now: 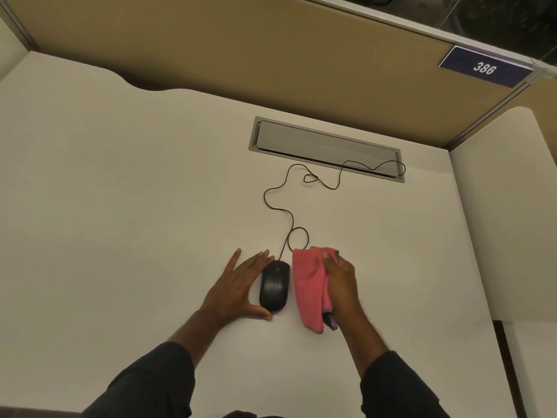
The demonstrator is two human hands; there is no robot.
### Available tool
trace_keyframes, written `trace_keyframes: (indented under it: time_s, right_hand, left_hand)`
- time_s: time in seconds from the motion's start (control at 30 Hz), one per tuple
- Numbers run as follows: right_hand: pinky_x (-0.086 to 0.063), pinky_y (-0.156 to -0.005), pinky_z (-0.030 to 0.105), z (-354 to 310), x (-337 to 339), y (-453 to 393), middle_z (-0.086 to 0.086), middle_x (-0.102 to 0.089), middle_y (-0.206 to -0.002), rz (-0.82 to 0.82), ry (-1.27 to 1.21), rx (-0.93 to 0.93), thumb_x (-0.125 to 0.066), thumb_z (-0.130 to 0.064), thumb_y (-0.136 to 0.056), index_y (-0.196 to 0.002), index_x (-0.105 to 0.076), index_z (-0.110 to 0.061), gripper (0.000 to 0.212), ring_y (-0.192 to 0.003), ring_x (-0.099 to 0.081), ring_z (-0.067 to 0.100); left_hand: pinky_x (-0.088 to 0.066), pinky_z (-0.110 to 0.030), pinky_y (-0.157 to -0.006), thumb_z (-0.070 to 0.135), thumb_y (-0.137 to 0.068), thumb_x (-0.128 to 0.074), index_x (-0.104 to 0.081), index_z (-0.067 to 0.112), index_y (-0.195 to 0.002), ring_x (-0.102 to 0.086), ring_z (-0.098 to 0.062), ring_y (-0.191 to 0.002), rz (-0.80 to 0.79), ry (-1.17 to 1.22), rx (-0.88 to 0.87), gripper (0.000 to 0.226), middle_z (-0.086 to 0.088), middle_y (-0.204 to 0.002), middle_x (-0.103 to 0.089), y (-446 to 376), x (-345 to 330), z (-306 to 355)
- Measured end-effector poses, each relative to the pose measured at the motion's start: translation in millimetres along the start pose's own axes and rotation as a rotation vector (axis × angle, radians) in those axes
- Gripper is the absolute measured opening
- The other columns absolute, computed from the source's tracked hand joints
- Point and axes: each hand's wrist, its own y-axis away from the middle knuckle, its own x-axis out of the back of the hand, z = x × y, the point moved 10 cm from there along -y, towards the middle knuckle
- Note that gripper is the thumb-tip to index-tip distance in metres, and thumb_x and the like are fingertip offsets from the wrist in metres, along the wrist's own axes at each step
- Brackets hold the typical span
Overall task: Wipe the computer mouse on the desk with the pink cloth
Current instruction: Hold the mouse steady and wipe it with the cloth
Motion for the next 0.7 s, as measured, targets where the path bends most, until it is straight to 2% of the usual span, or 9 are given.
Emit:
trace_keyframes:
  time_s: [0.03,0.1,0.2,0.27,0.33,0.4,0.5,0.57,0.7]
  right_hand:
    - [-0.057,-0.07,0.029,0,-1,-5,0.001,-0.073,-0.094,0.013,-0.008,-0.009,-0.051,-0.033,-0.1,-0.104,-0.068,-0.026,0.019,-0.083,-0.07,0.018]
    - [-0.053,-0.065,0.018,-6,-10,-12,-0.009,-0.07,-0.094,-0.001,0.098,0.056,-0.05,-0.036,-0.1,-0.114,-0.065,-0.028,0.022,-0.082,-0.068,0.009]
    - [-0.044,-0.064,0.005,-15,-44,-4,-0.021,-0.065,-0.093,-0.113,0.432,0.237,-0.049,-0.041,-0.099,-0.115,-0.064,-0.036,0.023,-0.085,-0.064,-0.003]
    - [-0.04,-0.074,0.009,-10,-66,8,-0.019,-0.066,-0.096,-0.187,0.711,0.368,-0.046,-0.047,-0.097,-0.114,-0.063,-0.033,0.027,-0.086,-0.061,-0.003]
    - [-0.04,-0.084,0.02,-5,-77,12,-0.002,-0.067,-0.11,-0.202,0.876,0.455,-0.048,-0.039,-0.098,-0.12,-0.061,-0.02,0.031,-0.096,-0.061,0.013]
    - [-0.042,-0.088,0.028,-5,-78,11,0.004,-0.065,-0.114,-0.197,0.919,0.457,-0.051,-0.033,-0.098,-0.12,-0.059,-0.015,0.03,-0.103,-0.061,0.022]
    - [-0.036,-0.086,0.019,-4,-81,14,0.001,-0.064,-0.116,-0.242,0.948,0.484,-0.051,-0.034,-0.098,-0.12,-0.058,-0.019,0.028,-0.105,-0.06,0.019]
    - [-0.03,-0.087,0.015,6,-80,17,-0.001,-0.061,-0.121,-0.28,0.9,0.426,-0.052,-0.036,-0.098,-0.125,-0.056,-0.02,0.031,-0.11,-0.057,0.017]
    - [-0.027,-0.098,0.016,35,-73,18,0.001,-0.053,-0.133,-0.337,0.843,0.24,-0.057,-0.036,-0.096,-0.136,-0.046,-0.018,0.044,-0.123,-0.05,0.017]
  left_hand:
    - [0.001,-0.045,-0.125,0.092,-0.064,-0.058,-0.009,0.025,-0.16,-0.011,-0.005,-0.152,0.002,-0.003,0.001,0.127,0.006,-0.165,-0.016,0,1,0]
    - [0.003,-0.044,-0.124,0.092,-0.064,-0.059,-0.008,0.026,-0.16,-0.01,-0.004,-0.152,0.004,-0.003,0.008,0.127,0.007,-0.165,-0.014,0,2,1]
    - [0.003,-0.043,-0.125,0.092,-0.065,-0.059,-0.003,0.027,-0.16,-0.01,-0.003,-0.152,0.004,-0.003,0.003,0.128,0.006,-0.165,-0.016,1,4,2]
    - [0.003,-0.043,-0.125,0.091,-0.066,-0.058,0.002,0.027,-0.159,-0.008,-0.003,-0.152,0.005,-0.001,-0.001,0.128,0.003,-0.164,-0.017,1,4,4]
    - [0.001,-0.044,-0.124,0.091,-0.067,-0.057,0.006,0.028,-0.159,-0.009,-0.004,-0.152,0.013,0.004,-0.001,0.128,0.003,-0.164,-0.017,2,6,5]
    - [-0.002,-0.047,-0.124,0.091,-0.067,-0.056,0.006,0.027,-0.159,-0.013,-0.007,-0.152,0.015,0.004,-0.008,0.128,0.002,-0.164,-0.018,2,6,6]
    - [-0.004,-0.048,-0.124,0.091,-0.067,-0.057,0.006,0.027,-0.159,-0.012,-0.006,-0.152,0.012,0.008,-0.007,0.128,0.001,-0.164,-0.019,2,6,5]
    - [-0.002,-0.047,-0.123,0.092,-0.066,-0.057,0.007,0.03,-0.159,-0.007,-0.003,-0.152,0.013,0.016,0.003,0.128,0.004,-0.164,-0.017,1,5,3]
    - [0.001,-0.045,-0.124,0.092,-0.065,-0.056,0.008,0.035,-0.158,-0.007,-0.004,-0.152,0.001,0.01,0.005,0.126,0.007,-0.164,-0.015,2,2,3]
